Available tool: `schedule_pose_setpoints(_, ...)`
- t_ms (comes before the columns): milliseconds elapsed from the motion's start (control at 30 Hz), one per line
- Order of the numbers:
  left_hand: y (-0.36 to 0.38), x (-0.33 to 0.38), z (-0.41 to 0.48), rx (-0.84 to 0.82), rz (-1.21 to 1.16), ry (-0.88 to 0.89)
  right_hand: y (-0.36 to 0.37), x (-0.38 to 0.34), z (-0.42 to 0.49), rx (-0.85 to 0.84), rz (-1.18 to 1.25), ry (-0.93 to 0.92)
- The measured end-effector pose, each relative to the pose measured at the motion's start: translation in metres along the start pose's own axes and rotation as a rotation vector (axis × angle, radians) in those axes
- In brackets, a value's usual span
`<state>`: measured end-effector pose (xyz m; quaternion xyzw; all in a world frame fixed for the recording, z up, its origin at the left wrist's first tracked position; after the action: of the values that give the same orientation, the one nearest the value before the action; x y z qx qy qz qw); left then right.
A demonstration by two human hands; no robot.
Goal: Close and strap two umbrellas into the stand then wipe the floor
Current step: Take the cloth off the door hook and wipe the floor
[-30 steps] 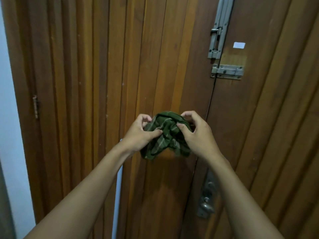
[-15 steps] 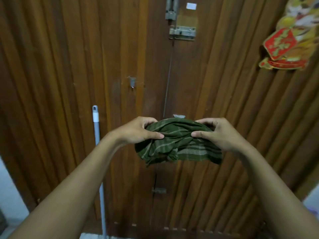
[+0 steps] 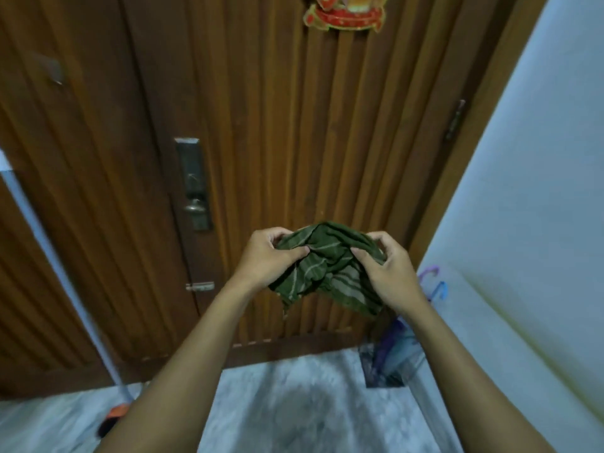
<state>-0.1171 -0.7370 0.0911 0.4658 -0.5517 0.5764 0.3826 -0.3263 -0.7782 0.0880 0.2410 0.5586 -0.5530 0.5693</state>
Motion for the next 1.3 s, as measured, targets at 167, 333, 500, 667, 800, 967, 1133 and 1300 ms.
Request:
schedule_pose_setpoints(167, 0.115, -0.008, 0.005, 0.047, -0.189, -0.105, -0.033, 0.043, -0.04, 0.112, -0.024, 0.088)
schedule_pose_setpoints(333, 0.177, -0.009, 0.014, -0.162, -0.585, -0.303, -0.044, 0.083, -0.055, -0.014, 0.128, 0.19)
schedule_pose_setpoints(500, 0.212, -0.024, 0.044, -0.415, -0.495, -0.294, -0.075, 0.106, -0.056, 0.049, 0.065, 0.188)
schedule_pose_setpoints(667, 0.246, -0.058, 0.089, -0.459, -0.269, -0.224, -0.109, 0.162, -0.049, 0.117, -0.075, 0.29)
schedule_pose_setpoints(800, 0.281, -0.078, 0.109, -0.452, -0.296, -0.243, -0.118, 0.208, -0.056, 0.13, 0.229, 0.456)
schedule_pose_setpoints(967, 0.323, -0.106, 0.123, -0.513, -0.261, -0.323, -0.131, 0.253, -0.065, 0.083, 0.415, 0.505)
schedule_pose_setpoints(1133, 0.379, -0.141, 0.139, -0.529, -0.28, -0.386, -0.16, 0.32, -0.075, 0.019, 0.287, 0.516)
schedule_pose_setpoints(1300, 0.458, -0.234, 0.164, -0.498, -0.173, -0.427, -0.182, 0.447, -0.095, -0.038, 0.181, 0.49)
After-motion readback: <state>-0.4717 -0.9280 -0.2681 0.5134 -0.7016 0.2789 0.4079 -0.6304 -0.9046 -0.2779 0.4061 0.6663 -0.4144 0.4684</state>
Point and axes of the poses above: each hand's wrist, its own z-axis towards the middle knuckle, its own y-axis out of the palm, x = y × z, the point moved 5 cm from there along z, towards the middle knuckle, and after that the axes turned 9 degrees about -x, right-handed, at the moved point
